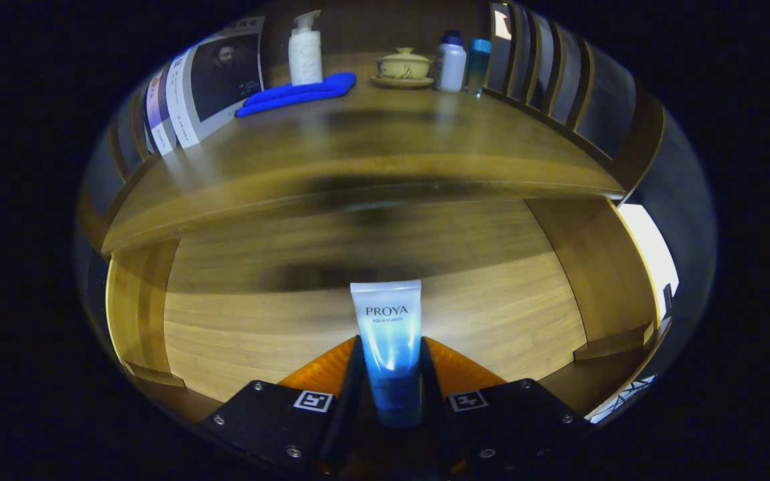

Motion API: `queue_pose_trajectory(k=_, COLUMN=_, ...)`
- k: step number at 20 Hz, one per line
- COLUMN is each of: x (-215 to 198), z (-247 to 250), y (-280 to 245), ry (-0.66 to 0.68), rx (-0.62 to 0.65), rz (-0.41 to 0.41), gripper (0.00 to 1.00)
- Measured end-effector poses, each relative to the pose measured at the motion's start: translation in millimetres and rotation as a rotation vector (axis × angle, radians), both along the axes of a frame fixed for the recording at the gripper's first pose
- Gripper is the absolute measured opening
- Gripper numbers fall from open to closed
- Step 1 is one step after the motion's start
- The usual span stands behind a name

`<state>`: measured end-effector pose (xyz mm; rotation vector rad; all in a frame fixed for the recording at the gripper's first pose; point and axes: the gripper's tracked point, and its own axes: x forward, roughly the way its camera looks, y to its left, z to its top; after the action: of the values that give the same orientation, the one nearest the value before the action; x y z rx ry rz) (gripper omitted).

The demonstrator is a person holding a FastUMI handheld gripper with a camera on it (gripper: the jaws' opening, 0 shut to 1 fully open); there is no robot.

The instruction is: Pull open the drawer, take out the items inside it, and place them on the countertop above the cabinet.

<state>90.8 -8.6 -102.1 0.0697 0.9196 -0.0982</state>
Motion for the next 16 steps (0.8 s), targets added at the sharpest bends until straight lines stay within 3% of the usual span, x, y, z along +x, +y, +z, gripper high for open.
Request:
queue_pose_trajectory(k=10, x=-5, z=64, y=-35, ry=-0.145, rx=0.001, rz=-0.14, gripper=0.48)
queue_pose_trajectory(k=16, x=-3, z=92, y=-37, ry=-0.207, rx=-0.007, rz=-0.14, gripper=0.48)
